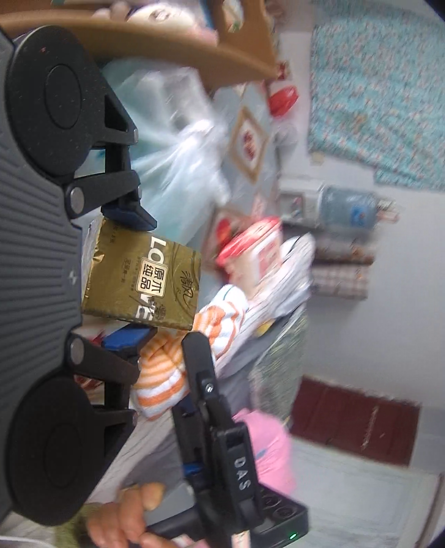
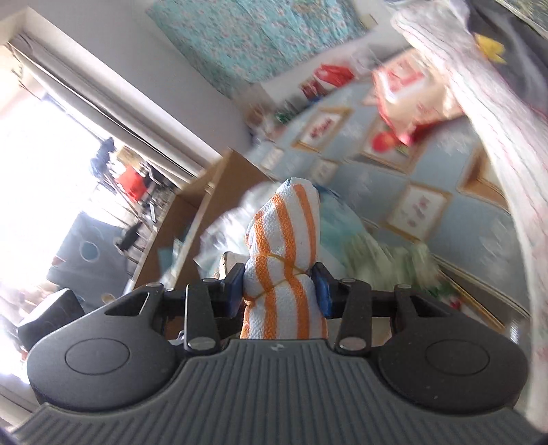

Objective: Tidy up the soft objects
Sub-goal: 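Lift the striped towel with the right gripper and carry it to the box, then lower the striped towel into the box and open the right gripper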

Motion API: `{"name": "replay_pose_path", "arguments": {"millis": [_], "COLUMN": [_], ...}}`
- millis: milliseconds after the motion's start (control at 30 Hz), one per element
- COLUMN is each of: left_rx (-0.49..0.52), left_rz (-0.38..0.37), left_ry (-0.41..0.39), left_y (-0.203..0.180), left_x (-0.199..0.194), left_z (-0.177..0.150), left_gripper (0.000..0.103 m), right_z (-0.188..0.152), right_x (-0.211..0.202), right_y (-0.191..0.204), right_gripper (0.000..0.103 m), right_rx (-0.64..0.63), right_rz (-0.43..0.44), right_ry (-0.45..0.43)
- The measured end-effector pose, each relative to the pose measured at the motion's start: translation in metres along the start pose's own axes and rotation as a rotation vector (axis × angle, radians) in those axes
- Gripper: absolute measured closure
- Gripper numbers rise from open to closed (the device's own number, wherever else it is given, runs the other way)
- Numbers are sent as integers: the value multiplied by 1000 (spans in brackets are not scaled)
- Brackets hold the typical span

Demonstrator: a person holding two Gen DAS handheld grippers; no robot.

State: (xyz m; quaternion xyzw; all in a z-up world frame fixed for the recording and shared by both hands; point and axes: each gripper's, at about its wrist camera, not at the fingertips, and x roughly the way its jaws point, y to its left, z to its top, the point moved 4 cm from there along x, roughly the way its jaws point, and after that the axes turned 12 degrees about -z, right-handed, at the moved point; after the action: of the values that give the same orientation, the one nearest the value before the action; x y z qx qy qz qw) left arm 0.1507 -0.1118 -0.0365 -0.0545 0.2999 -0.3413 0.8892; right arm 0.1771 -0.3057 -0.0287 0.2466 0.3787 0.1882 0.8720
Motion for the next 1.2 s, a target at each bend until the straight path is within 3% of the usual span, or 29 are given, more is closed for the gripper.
{"name": "replay_pose_path", "arguments": {"millis": [167, 333, 600, 767, 1033, 1200], "left_rx": [-40, -83, -188, -255, -332, -350], "left_rz": [66, 186, 394, 488, 510, 522], "left_ry": [-94, -166, -169, -128, -138, -155], "left_y": [24, 59, 134, 175, 208, 219], "left_x": [-38, -94, -179, -205, -230, -241], "left_z": [18, 26, 15, -7, -35, -42], "left_gripper": [44, 45, 45, 45, 47, 47], "right_z": [17, 26, 11, -14, -57, -73], "right_x": [22, 60, 137, 186, 227, 235], "right_y": [46, 108, 221, 264, 287, 290], "right_gripper": [62, 62, 62, 62, 60, 60], "right_rx": [-41, -86, -182, -221, -309, -340], "right_rz": [85, 187, 310, 284, 132, 90], "right_ry": [7, 57, 215, 335, 480, 539]}}
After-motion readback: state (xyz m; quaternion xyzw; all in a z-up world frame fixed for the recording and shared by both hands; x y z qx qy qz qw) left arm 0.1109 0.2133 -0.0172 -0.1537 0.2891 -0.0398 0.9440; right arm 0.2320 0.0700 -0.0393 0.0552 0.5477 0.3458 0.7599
